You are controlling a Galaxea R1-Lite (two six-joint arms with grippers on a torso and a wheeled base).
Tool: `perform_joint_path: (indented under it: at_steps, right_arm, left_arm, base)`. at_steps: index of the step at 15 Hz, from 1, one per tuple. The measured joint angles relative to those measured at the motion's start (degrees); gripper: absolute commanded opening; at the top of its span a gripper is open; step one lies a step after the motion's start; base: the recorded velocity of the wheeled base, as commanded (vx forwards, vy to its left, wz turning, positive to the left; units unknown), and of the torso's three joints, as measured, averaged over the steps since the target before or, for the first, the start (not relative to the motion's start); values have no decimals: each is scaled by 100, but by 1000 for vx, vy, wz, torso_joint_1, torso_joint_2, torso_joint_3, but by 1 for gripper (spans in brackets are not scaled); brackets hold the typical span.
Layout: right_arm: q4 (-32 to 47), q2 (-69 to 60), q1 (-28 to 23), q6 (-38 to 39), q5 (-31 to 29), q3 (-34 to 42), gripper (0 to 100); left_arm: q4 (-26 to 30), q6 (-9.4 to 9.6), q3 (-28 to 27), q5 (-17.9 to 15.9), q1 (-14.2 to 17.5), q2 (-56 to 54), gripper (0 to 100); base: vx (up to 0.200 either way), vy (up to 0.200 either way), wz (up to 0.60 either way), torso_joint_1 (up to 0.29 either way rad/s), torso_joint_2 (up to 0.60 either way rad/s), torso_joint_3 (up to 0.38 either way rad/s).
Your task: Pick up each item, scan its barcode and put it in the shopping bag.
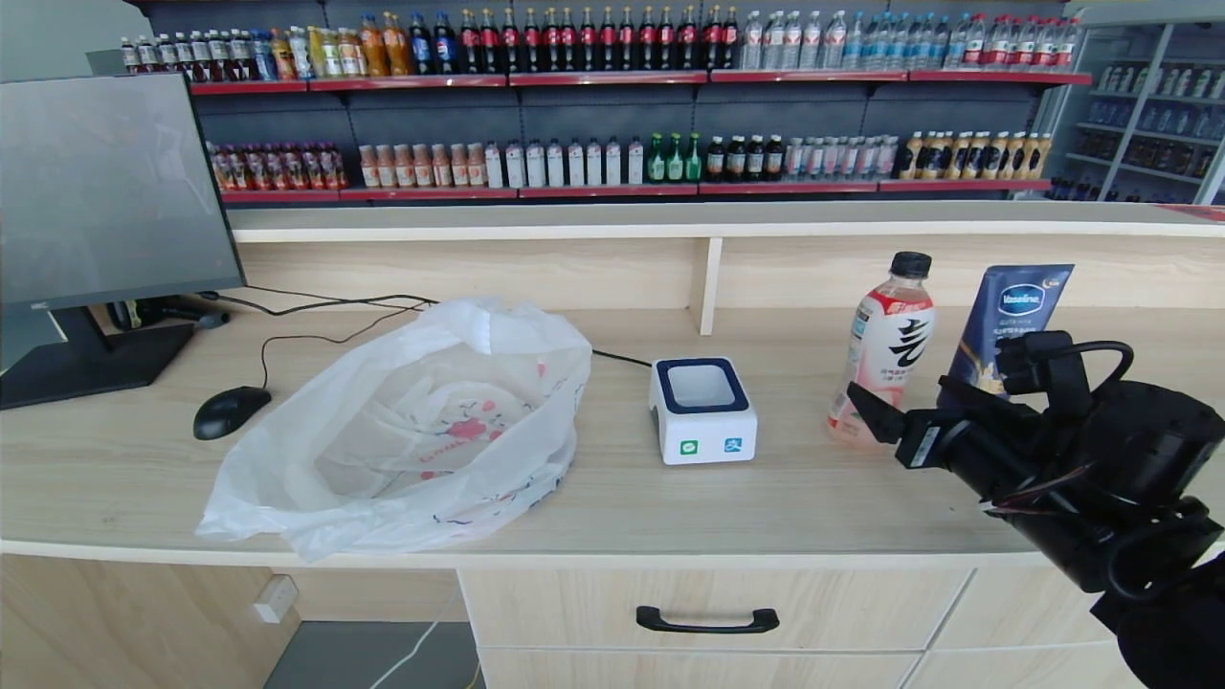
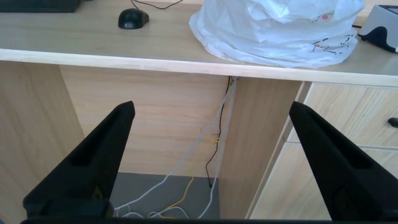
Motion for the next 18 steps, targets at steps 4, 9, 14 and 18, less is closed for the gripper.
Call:
perform_joint_path:
  at_steps: [4, 9, 14, 18]
  right_arm:
    - [2, 207, -9, -18, -112, -261, 100]
    - [9, 422, 0, -24, -191, -567, 100]
    - [5, 623, -1, -130, -185, -785, 100]
    - [20, 814, -4, -133, -185, -1080, 100]
  left_arm:
    - [0, -4, 0, 2, 0, 0, 100]
    - [2, -2, 0, 0, 0, 0, 100]
    - [0, -2, 0, 0, 0, 0, 100]
    - [0, -4, 0, 0, 0, 0, 100]
  base:
    - [0, 0, 0, 0, 0, 0]
    - [0, 0, 0, 0, 0, 0]
    - [0, 0, 0, 0, 0, 0]
    - [0, 0, 0, 0, 0, 0]
